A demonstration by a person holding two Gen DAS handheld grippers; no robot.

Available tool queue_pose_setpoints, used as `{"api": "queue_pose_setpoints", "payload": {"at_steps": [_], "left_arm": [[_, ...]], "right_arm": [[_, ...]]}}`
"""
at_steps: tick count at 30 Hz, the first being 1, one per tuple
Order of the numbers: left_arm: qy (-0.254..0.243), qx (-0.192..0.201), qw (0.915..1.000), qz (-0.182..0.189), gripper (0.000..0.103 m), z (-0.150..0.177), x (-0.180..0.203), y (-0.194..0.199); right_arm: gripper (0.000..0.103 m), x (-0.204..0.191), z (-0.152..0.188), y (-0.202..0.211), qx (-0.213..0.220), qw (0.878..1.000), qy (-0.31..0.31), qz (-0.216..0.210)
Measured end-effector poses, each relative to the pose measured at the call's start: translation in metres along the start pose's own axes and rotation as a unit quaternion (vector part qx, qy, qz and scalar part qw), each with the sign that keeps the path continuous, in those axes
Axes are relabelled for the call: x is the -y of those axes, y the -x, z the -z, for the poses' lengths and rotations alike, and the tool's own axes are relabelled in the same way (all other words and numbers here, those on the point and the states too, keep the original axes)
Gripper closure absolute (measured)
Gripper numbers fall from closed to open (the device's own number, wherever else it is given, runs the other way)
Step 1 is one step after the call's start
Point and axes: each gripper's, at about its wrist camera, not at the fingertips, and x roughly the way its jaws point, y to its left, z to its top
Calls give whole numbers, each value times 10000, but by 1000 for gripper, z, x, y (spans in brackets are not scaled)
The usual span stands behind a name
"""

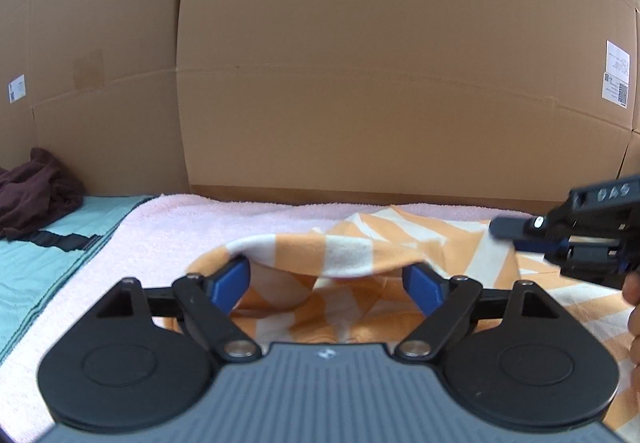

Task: Fold clothes
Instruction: 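Lift the striped sleeve high with the right gripper, stretching it over the shirt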

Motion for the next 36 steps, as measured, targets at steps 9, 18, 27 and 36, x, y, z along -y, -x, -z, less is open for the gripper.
{"api": "queue_pose_setpoints", "payload": {"at_steps": [9,18,27,36], "left_arm": [[-124,61,9997,186,11,1,3,2],[-522,57,9965,652,5,2,14,3],[-464,-274,9902,1291,4,3,16,-5],[-509,-178,9683,2440,1,8,24,11]], "right_arm": [[96,-6,-12,21,791,9927,-180,-897],[96,-15,-31,28,925,9871,-881,-965],[96,-38,-48,46,1271,9631,-1944,-1357],[96,-71,-48,31,1243,9587,-1994,-1601]]}}
